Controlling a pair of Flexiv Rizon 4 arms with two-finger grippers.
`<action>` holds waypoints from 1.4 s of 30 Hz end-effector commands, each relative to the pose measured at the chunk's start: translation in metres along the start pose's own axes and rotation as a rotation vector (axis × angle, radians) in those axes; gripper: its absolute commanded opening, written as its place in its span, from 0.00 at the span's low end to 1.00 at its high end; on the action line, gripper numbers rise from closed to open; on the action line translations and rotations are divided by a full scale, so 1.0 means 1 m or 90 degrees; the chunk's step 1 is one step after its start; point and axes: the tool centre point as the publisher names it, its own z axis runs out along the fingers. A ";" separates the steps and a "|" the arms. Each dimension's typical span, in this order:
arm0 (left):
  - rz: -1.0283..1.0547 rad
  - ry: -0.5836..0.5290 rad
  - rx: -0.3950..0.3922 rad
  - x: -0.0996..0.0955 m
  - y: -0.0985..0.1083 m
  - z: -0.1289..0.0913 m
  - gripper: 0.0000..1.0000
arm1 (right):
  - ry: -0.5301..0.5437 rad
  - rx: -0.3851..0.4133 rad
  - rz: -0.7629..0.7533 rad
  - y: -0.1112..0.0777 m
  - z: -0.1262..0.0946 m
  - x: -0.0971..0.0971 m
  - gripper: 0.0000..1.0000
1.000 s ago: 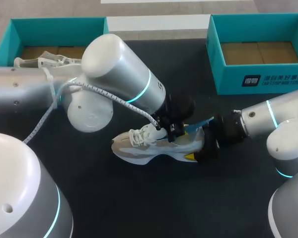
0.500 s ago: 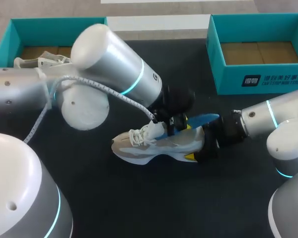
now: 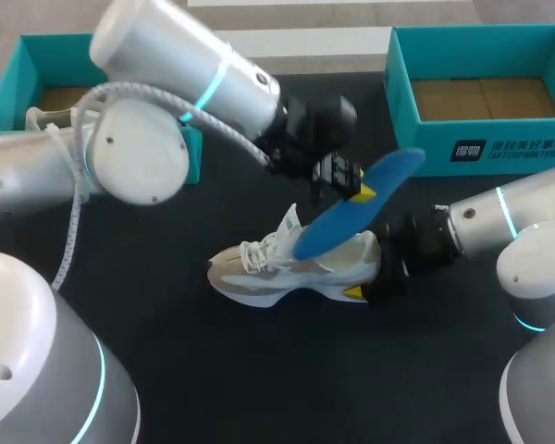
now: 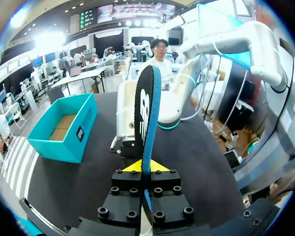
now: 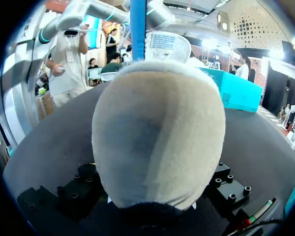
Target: Take the shoe out of the shoebox, open the shoe tongue, remove and reinsert the insole, then place the shoe into the shoebox
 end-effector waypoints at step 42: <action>-0.112 0.150 0.292 0.013 -0.107 -0.106 0.00 | -0.001 0.002 0.000 -0.002 0.004 0.002 0.00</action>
